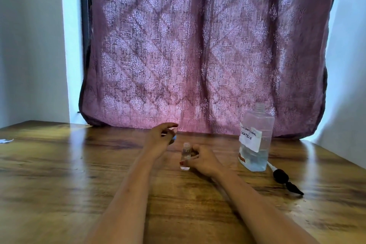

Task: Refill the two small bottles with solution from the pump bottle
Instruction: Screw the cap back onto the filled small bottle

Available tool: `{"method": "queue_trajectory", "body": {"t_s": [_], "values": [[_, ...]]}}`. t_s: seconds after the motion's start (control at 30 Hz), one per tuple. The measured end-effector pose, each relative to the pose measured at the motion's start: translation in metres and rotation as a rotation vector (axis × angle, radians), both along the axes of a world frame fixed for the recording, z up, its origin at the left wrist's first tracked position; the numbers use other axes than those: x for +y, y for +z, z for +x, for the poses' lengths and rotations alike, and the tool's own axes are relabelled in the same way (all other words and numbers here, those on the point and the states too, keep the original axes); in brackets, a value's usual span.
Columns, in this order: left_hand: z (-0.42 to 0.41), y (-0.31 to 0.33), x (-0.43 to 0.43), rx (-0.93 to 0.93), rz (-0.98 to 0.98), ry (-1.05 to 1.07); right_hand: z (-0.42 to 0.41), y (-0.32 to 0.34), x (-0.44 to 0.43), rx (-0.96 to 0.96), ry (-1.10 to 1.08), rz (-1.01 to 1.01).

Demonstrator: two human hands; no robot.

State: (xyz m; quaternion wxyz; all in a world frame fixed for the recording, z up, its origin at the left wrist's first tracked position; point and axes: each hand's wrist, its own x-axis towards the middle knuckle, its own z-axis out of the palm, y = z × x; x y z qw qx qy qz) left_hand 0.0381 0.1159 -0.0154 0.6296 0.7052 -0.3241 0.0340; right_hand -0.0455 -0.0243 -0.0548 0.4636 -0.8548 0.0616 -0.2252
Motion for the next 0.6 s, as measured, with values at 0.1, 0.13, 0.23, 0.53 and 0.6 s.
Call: {"method": "queue_trajectory", "body": {"t_s": [0.1, 0.13, 0.23, 0.53, 0.6], "values": [[-0.015, 0.004, -0.013, -0.115, 0.036, -0.088, -0.002, 0.001, 0.002, -0.016, 0.028, -0.003], [-0.018, 0.004, -0.017, -0.206, 0.089, -0.056, -0.003, 0.002, 0.002, -0.022, 0.037, -0.012], [-0.024, 0.002, -0.025, -0.332, 0.126, 0.077, -0.005, 0.003, 0.003, -0.030, 0.041, -0.058], [-0.023, -0.007, -0.027, -0.345, 0.057, 0.137, -0.002, 0.001, 0.000, 0.011, 0.042, -0.097], [-0.021, -0.009, -0.025, -0.279, 0.062, 0.087, -0.003, 0.002, 0.000, 0.017, 0.041, -0.090]]}}
